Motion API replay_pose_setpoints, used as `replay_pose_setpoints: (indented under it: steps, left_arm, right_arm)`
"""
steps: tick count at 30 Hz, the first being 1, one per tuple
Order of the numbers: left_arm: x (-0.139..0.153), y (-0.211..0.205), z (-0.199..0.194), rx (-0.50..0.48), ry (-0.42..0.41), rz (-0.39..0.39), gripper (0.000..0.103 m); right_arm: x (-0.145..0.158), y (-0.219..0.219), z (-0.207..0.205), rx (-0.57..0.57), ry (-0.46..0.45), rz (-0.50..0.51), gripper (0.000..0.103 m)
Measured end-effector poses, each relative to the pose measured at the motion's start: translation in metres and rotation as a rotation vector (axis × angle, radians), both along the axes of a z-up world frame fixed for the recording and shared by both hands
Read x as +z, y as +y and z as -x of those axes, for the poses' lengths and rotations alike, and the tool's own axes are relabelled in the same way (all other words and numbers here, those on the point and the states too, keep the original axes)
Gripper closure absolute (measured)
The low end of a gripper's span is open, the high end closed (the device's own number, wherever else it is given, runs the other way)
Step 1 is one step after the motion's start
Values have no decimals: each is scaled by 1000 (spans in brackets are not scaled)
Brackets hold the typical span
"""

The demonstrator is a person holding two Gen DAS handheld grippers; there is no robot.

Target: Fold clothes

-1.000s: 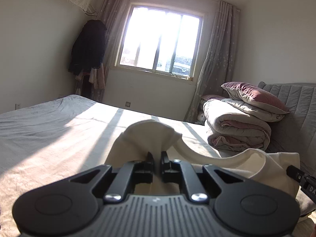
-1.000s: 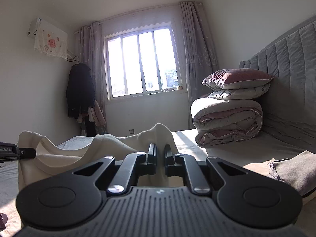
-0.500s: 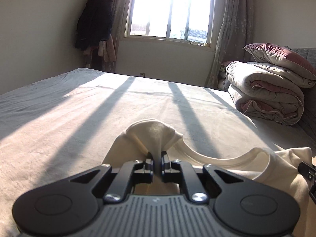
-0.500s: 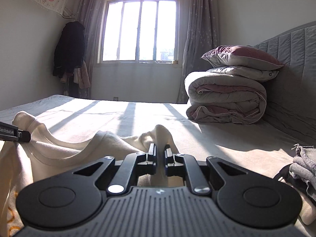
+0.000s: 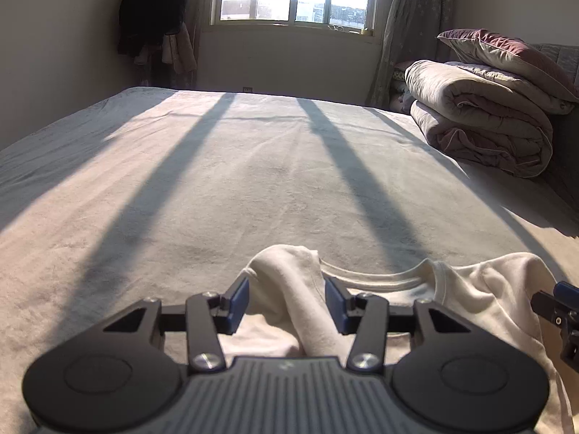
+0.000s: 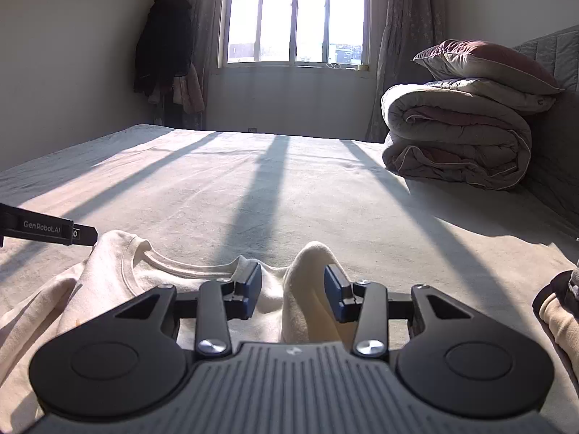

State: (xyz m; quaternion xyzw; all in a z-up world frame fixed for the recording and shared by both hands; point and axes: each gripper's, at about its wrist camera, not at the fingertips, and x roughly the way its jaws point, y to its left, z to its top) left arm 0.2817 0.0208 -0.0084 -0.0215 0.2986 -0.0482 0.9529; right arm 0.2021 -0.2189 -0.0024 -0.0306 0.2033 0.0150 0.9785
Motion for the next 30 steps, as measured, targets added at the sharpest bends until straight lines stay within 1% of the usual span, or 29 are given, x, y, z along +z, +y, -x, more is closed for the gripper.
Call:
replay_pose_setpoints:
  steps: [1, 2, 4, 5, 6, 9, 13, 16, 19, 20, 21, 22, 23, 26, 30]
  left_arm:
    - [2, 4, 4, -8, 21, -5, 50]
    - [4, 8, 9, -14, 44, -11, 49]
    - [3, 18, 20, -29, 96, -26, 45]
    - [3, 22, 26, -37, 124, -35, 41]
    - [3, 27, 32, -46, 151, -45, 39]
    - [-1, 41, 53, -65, 212, -82, 39]
    - [-6, 60, 79, -82, 281, -75, 36]
    - [-10, 72, 95, -62, 313, -58, 35]
    - [-13, 79, 109, -55, 341, -45, 35]
    - [-14, 81, 114, -54, 350, -40, 34]
    - [-15, 80, 120, -67, 359, -48, 33]
    - [-16, 80, 126, -81, 368, -57, 31]
    - [-17, 80, 132, -95, 376, -65, 31]
    - [-20, 82, 144, -111, 394, -107, 28]
    - [-29, 97, 155, -58, 438, -83, 28]
  right_arm:
    - [0, -1, 3, 20, 28, 7, 56]
    - [-1, -2, 7, 37, 56, 9, 55]
    - [-1, -5, 16, 62, 110, 9, 55]
    - [-2, -7, 21, 71, 133, 10, 55]
    - [-1, -8, 27, 77, 152, 14, 55]
    - [-1, -15, 49, 78, 201, 18, 54]
    - [-3, -28, 73, 44, 248, -6, 53]
    - [-3, -32, 89, 27, 273, -5, 53]
    - [-5, -37, 102, 0, 323, -7, 54]
    - [-5, -40, 104, -11, 346, -18, 53]
    - [-6, -43, 106, -20, 378, -33, 51]
    - [-8, -47, 106, -31, 419, -56, 47]
    - [-10, -53, 109, -46, 452, -79, 47]
    - [-12, -65, 120, -83, 473, -120, 47]
    - [-22, -75, 133, -118, 494, -212, 47]
